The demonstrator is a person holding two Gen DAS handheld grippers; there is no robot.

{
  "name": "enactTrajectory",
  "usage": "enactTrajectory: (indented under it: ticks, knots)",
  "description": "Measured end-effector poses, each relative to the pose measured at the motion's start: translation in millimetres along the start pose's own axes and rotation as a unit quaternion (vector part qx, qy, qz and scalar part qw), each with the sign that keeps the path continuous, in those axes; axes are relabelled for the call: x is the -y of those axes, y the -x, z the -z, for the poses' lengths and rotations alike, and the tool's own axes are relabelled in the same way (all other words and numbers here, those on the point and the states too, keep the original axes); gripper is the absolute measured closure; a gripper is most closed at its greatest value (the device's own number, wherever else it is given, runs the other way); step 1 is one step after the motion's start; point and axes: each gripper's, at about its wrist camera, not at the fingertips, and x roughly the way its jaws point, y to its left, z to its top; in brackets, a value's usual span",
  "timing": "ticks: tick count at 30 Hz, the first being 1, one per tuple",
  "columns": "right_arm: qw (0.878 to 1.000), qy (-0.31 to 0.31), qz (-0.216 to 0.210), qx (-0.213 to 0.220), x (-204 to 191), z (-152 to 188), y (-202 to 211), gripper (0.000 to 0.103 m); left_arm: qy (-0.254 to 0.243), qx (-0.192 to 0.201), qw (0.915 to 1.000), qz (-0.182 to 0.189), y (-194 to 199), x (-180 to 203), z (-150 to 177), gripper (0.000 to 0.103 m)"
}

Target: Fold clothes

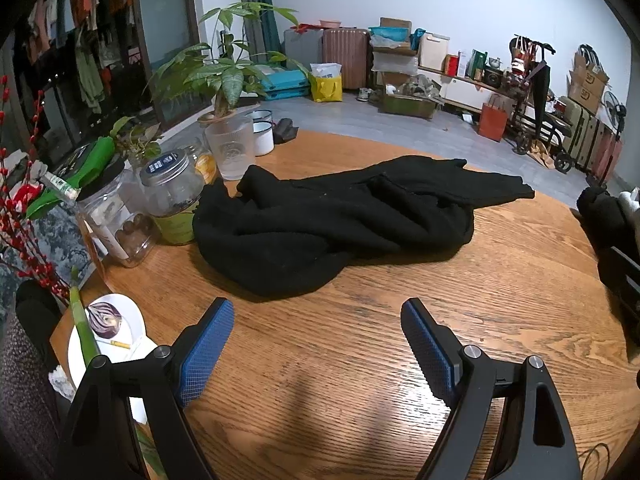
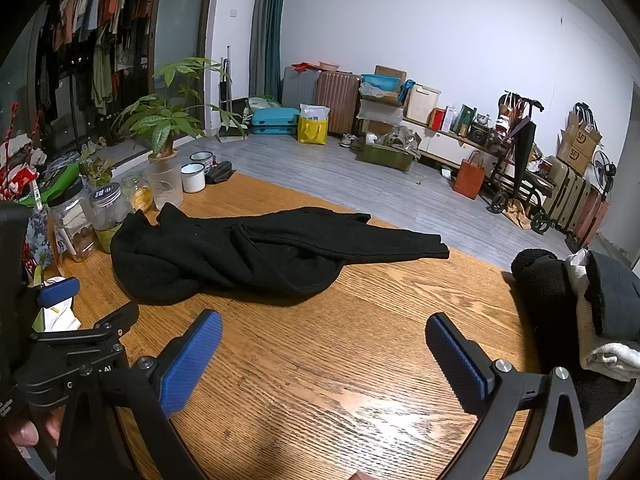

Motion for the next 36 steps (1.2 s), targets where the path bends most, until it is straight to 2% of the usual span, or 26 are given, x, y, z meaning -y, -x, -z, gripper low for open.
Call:
enactTrajectory:
  ticks: [36]
  knots:
    - [1.0, 0.004, -0.004, 0.001, -2.5, -1.2, 1.5, 0.0, 0.0, 0.006, 1.0, -0.008, -0.4, -0.9, 0.4, 0.018]
